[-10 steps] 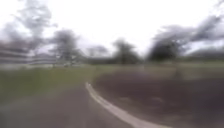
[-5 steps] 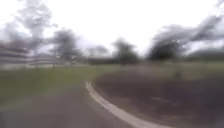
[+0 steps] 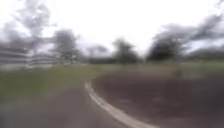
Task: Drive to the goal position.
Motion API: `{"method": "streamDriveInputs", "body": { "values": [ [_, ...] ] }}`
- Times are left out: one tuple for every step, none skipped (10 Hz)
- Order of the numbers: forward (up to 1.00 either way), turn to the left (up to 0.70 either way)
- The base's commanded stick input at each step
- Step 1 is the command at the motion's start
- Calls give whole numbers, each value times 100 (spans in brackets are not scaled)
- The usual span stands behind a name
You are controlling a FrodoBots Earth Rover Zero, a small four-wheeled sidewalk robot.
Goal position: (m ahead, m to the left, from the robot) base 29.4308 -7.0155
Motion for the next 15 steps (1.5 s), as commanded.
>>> {"method": "streamDriveInputs", "body": {
  "values": [
    [70,0],
    [70,0],
    [70,0],
    [70,0],
    [70,0],
    [70,0],
    [70,0],
    [70,0],
    [70,0],
    [70,0],
    [70,0],
    [70,0],
    [70,0],
    [70,0],
    [70,0]
  ]
}}
